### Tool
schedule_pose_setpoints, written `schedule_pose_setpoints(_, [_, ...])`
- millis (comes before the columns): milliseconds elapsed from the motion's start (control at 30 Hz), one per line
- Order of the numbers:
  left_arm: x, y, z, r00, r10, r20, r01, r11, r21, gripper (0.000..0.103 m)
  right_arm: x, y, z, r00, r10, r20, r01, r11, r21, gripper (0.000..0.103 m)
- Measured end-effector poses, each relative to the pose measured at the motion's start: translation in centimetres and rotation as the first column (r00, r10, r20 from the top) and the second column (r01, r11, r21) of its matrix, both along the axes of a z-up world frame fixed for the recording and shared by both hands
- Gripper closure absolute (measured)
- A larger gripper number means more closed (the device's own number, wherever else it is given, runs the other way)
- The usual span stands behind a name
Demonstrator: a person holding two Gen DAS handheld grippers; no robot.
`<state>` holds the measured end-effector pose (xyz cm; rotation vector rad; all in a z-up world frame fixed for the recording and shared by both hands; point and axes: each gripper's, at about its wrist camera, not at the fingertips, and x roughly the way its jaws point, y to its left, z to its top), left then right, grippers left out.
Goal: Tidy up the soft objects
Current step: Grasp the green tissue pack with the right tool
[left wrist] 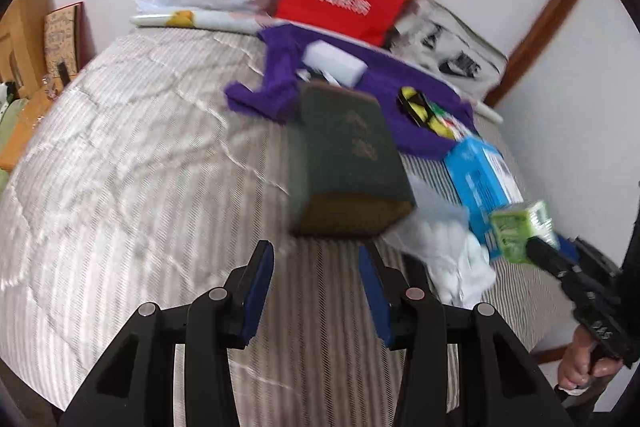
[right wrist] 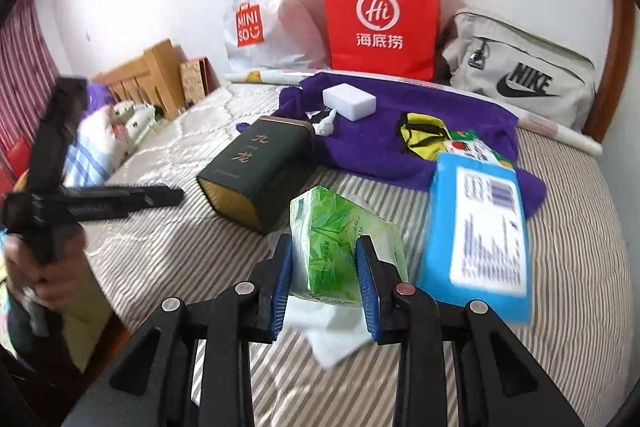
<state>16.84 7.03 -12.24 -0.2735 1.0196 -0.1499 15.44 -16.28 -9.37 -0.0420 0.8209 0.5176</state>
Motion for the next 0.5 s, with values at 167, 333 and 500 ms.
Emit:
schedule_pose_setpoints(167, [-0.7, -3.4, -1.5, 0.998, -0.058, -0.025, 0.058, 0.998, 0.026, 0.061, -2.7, -2.7, 0.4, 1.000, -0.012, 0.009, 0.011, 0.998, 0.059, 0.072])
schedule_pose_setpoints(333, [-0.9, -6.6, -2.5, 0.992, -0.123, -0.042, 0.125, 0.990, 0.062, 0.061, -4.7, -4.7, -0.6, 1.000, -0.015, -0.020, 0.017, 0.995, 0.099, 0.072])
schedule_pose_setpoints(500, [-0.8, -8.9, -3.6, 0.986, -0.153, -0.062, 0.159, 0.982, 0.106, 0.061, -5.5, -7.3, -2.4, 0.996, -0.060, -0.062, 0.067, 0.991, 0.117, 0.072])
